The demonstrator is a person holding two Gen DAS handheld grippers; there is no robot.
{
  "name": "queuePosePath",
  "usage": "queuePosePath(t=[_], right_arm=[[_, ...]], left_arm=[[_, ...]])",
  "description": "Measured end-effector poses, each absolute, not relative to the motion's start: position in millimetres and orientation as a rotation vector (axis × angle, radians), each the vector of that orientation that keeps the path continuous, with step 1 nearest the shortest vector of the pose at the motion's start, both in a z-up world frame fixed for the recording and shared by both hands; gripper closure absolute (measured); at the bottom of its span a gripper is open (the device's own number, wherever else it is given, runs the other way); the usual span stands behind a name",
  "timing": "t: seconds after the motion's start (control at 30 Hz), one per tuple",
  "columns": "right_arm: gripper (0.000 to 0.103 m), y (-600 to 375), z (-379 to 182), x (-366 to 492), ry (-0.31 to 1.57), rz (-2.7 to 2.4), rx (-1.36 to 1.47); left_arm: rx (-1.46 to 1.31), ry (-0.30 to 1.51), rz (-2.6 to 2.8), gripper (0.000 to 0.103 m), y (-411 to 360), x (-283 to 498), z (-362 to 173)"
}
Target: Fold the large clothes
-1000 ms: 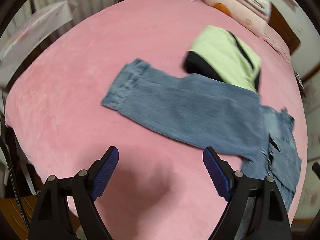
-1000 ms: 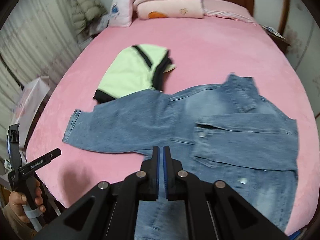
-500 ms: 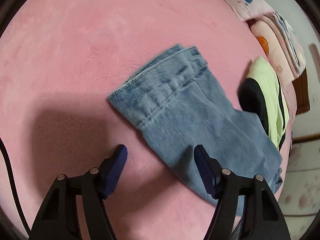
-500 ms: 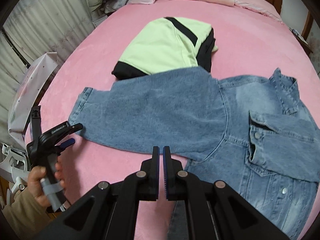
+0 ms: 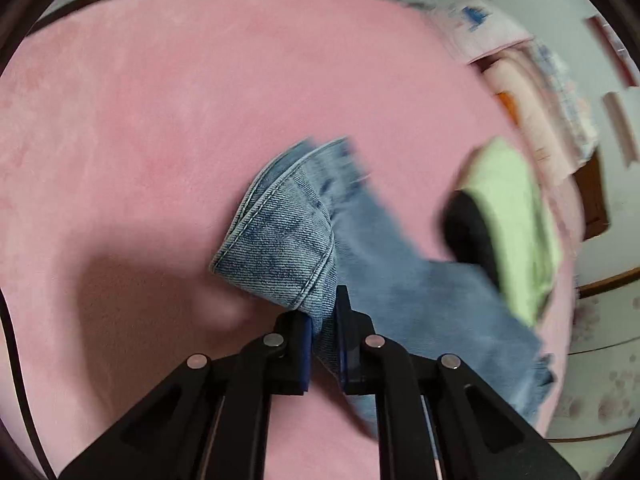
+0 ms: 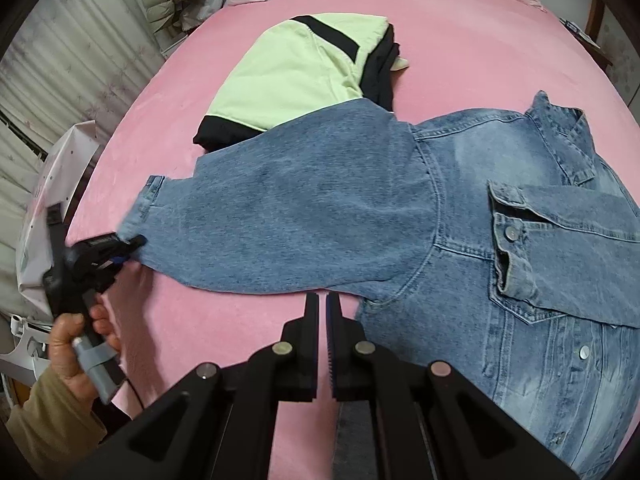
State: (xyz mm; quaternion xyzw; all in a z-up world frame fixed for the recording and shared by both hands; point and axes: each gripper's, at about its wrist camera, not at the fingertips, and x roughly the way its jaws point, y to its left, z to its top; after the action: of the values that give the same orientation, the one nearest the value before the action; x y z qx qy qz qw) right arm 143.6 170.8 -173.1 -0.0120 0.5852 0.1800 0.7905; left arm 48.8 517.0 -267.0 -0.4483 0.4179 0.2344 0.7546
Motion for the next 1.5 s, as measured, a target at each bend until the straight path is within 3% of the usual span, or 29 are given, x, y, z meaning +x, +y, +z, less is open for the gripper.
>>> queuePosePath(t=[0.27,0.47,0.6,0.77,1.03,1.1,1.17,1.2,1.23,1.37,1.5], right_arm=[[0.1,111.5,-162.1,152.0,1.226,0.337,0.06],[0.1,19.9,-155.9,153.3,1.198,0.224,0.153],[0.1,-44.6,-154.8,146.2,1.184,0.144,0.178],[0.1,-114.9,-163.7,139.6,1.183,0.054,0.204],[0.1,-169.6,-186.1,136.8,1.211,0.029,0.172],[0.1,-175.4,-188.9,138.9,1.222,0.048,0.19],[0.1,-179.6,-189.8,143.1,1.226,0.075,0.216],[0.1,-179.8,-190.1,145.6,1.228,0.088,0.227],[0.1,-179.3,-190.4,147.4,1.23,0.1,0.232],[0.099,-169.6,-189.8,157.1,1.239,0.15,0.249],[0.076,-152.4,-196.6,169.4,1.249,0.193,0.261]], left_arm=[[-0.799,0.672,0.124,0.097,418.3,82.1,-119.8],[-0.674,0.65,-0.184,0.097,288.5,140.7,-71.7],[-0.643,0.711,-0.314,0.096,194.9,178.3,-83.6],[-0.569,0.891,-0.378,0.096,90.0,216.1,-143.6],[-0.416,1.185,-0.34,0.09,3.8,227.1,-237.9],[-0.423,1.21,-0.329,0.086,5.6,214.4,-241.5],[-0.463,1.236,-0.328,0.062,14.0,203.3,-233.4],[-0.491,1.238,-0.326,0.042,20.4,194.9,-227.9],[-0.521,1.221,-0.314,0.037,28.0,189.4,-221.4],[-0.494,1.132,-0.246,0.036,56.2,162.6,-182.4],[-0.351,1.075,-0.051,0.028,93.8,135.5,-166.9]])
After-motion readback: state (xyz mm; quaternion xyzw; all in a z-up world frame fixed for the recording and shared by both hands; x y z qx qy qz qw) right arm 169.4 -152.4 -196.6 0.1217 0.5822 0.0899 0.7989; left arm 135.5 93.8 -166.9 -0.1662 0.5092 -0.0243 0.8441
